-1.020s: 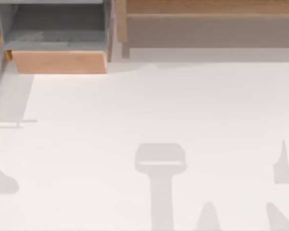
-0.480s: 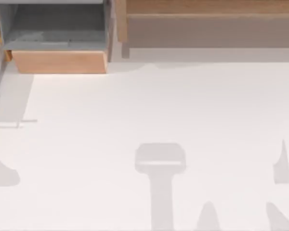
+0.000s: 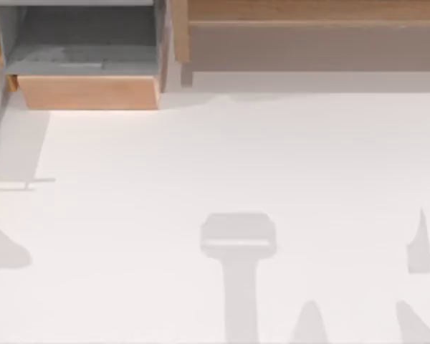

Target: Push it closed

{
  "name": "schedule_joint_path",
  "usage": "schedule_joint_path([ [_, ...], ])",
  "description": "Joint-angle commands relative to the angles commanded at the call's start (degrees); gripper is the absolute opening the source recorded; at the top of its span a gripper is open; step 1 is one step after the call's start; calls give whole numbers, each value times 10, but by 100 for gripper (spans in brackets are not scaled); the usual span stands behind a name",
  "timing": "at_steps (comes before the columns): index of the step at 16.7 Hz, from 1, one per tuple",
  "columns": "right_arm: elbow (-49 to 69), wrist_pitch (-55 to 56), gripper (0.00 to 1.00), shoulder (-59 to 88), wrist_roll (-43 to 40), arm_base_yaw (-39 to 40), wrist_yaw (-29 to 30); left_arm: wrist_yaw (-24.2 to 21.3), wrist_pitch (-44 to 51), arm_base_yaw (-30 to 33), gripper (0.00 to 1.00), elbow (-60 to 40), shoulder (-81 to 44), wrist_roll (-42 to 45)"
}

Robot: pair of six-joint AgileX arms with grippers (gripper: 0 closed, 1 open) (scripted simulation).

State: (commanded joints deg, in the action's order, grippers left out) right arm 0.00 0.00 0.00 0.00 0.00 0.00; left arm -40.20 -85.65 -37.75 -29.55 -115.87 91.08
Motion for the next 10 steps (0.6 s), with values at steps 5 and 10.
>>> schedule_joint_path([
  [5,0,0,100,0,0,0,0,0,0,0,47,0,0,0],
  [10,0,0,100,0,0,0,0,0,0,0,10,0,0,0],
])
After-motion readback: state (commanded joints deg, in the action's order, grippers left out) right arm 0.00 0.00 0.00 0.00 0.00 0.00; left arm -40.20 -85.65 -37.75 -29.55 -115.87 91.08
